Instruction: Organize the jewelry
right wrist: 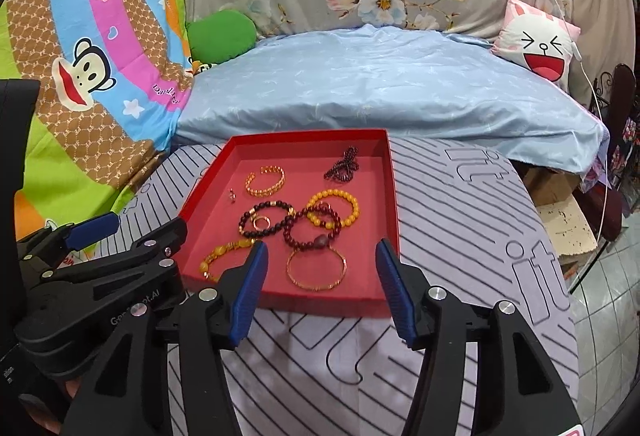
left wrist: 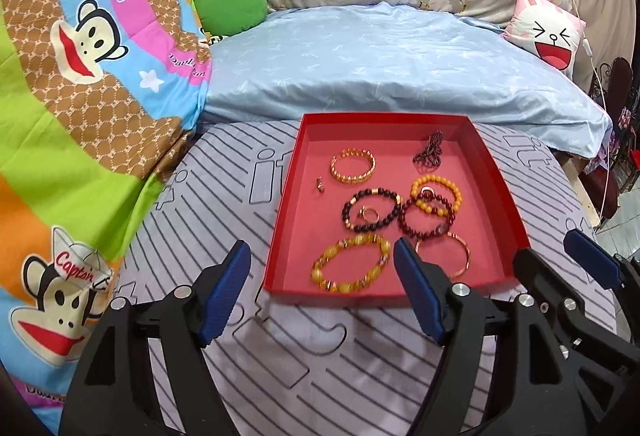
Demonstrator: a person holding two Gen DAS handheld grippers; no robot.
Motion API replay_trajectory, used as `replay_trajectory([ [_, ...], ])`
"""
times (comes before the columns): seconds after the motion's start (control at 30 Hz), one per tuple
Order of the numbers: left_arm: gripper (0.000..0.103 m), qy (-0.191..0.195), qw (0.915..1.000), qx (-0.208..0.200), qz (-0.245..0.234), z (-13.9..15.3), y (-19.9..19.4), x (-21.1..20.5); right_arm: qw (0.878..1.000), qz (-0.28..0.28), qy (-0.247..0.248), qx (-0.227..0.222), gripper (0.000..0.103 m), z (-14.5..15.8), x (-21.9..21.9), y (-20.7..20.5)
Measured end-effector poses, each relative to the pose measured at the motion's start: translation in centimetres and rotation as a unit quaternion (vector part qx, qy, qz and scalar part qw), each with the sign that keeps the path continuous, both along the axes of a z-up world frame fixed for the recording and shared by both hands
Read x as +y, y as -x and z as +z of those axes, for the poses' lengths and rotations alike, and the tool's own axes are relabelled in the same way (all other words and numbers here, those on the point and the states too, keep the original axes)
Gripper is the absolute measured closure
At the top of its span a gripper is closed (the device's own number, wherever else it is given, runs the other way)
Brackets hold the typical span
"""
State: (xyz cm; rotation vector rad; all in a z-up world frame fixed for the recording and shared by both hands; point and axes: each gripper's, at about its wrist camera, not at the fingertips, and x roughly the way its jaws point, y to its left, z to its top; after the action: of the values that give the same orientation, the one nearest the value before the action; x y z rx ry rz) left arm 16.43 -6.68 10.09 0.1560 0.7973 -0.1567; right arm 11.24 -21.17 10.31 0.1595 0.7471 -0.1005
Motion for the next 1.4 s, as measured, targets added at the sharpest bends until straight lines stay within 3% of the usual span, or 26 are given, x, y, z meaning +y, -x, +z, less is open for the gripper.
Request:
replay_trajectory([
  [0.23, 0.026, 0.000, 0.9999, 0.004, 0.010, -0.7, 2.1, 0.9, 1.000, -0.003, 0.008, 0.007, 0.048, -0.4, 0.7, 2.2],
  [0.7, 0.020, -0.003, 0.9995, 0.025, 0.021, -2.4, 4.2, 1.6, 1.000, -0.004, 0.015, 0.024, 0.047, -1.3, 1.2, 4.2],
  [0.87, 0.014, -0.006, 0.9992, 0.028, 0.029, -2.8, 4.4, 2.0, 1.000, -0.012, 0.013, 0.024, 0.039, -1.5, 1.1, 4.4],
  [1.07, 0.014, -0.011, 0.9992, 0.027, 0.028, -3.1, 4.6, 2.1, 0.999, -0.020, 0.006, 0.028, 0.033, -2.0, 0.7, 4.6],
  [1.2, 0.013, -0.011, 0.9989, 0.030, 0.033, -3.3, 4.5, 2.3, 0.999, -0.023, 0.003, 0.028, 0.020, -2.2, 0.4, 4.7],
  [1.4, 0.013, -0.013, 0.9988, 0.032, 0.036, -3.6, 4.3, 2.3, 0.999, -0.017, -0.006, 0.035, 0.018, -2.8, 0.4, 4.6],
])
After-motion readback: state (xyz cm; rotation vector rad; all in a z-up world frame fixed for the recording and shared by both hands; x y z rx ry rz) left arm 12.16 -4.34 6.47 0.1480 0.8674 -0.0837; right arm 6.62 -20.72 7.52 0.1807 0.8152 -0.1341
